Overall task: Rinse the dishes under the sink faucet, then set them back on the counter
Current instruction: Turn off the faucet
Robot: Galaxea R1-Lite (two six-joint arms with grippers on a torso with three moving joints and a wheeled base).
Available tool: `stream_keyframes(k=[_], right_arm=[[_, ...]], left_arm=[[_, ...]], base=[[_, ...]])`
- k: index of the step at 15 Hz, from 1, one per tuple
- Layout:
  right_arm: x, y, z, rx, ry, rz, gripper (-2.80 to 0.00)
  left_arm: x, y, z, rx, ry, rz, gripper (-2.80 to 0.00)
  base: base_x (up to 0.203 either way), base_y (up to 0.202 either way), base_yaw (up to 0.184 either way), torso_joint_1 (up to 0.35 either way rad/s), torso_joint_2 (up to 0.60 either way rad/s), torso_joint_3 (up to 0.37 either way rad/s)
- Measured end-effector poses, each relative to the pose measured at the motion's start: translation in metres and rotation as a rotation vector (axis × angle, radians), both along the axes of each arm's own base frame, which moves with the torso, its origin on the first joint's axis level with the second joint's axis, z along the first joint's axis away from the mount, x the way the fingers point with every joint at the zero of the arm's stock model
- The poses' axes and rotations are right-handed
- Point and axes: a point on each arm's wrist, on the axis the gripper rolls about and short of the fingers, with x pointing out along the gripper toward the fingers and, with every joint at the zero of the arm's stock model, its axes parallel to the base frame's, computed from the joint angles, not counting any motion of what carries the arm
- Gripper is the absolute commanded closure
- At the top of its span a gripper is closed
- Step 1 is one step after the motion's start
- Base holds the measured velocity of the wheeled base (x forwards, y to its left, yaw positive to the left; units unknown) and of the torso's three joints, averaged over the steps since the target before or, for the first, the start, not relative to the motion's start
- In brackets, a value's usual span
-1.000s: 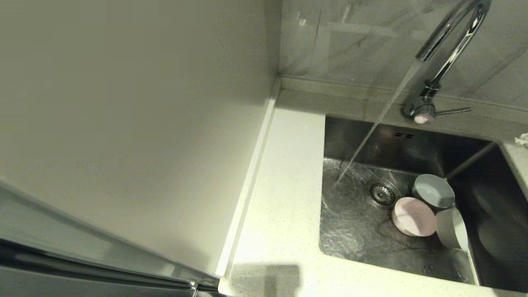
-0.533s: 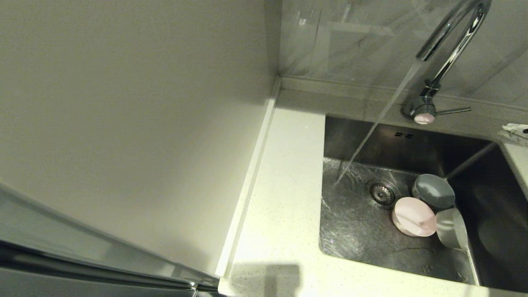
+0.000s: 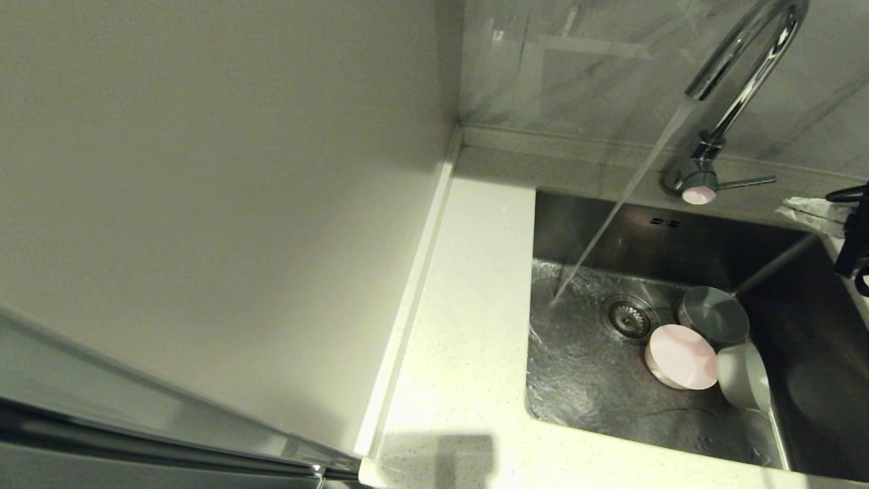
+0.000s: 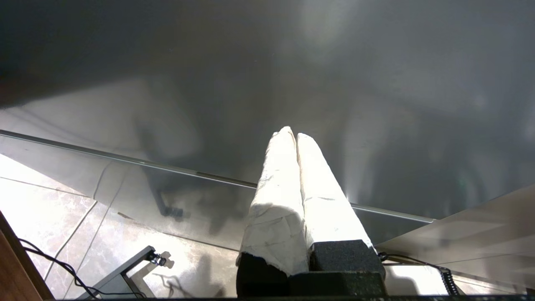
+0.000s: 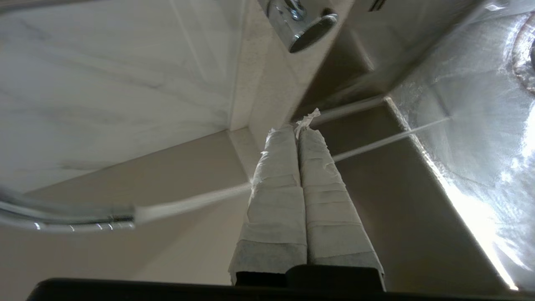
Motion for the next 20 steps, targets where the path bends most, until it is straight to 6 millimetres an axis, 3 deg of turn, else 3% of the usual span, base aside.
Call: stream_keyframes(k=[10,20], right_arm=[[0.066,-0.021,-0.021,0.017,0.002,0.043,0.00],[0.091,-0.030,-0.009,0.032,-0.050,0.049,0.00]], left_arm=[[0.000,0.000,0.000,0.000,0.000,0.000,0.00],[0.000,0.000,0.000,0.000,0.000,0.000,0.00]], base=[[0.000,0.000,0.000,0.000,0.00,0.000],[0.000,0.000,0.000,0.000,0.00,0.000]])
